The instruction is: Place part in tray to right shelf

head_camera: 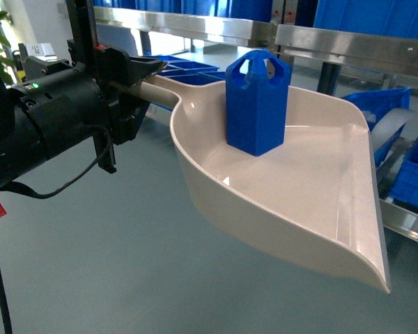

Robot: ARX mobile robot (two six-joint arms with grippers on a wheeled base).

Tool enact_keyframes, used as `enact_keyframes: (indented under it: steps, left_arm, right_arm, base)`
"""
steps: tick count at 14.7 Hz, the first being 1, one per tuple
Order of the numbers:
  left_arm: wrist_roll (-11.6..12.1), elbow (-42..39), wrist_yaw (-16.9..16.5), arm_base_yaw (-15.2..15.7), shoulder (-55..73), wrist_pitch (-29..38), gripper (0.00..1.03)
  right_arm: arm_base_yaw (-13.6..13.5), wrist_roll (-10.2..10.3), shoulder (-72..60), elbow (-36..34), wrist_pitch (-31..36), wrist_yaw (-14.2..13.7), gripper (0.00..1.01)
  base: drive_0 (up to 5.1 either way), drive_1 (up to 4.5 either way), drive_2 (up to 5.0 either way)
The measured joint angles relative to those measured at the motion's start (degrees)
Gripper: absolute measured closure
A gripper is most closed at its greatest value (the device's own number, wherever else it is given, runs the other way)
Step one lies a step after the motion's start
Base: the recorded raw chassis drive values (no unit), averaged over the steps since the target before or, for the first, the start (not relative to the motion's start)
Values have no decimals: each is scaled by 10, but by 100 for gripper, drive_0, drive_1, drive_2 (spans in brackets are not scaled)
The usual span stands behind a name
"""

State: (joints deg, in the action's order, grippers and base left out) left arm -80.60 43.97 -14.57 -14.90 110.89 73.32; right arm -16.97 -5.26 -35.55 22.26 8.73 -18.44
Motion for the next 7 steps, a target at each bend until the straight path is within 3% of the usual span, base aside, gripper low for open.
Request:
enact_keyframes:
  steps: [7]
  left_arm:
    - [0, 0, 1, 1, 0, 0, 89]
  right_arm:
    - [0, 0, 0, 0, 0, 0, 3]
  base:
    - [-153, -153, -153]
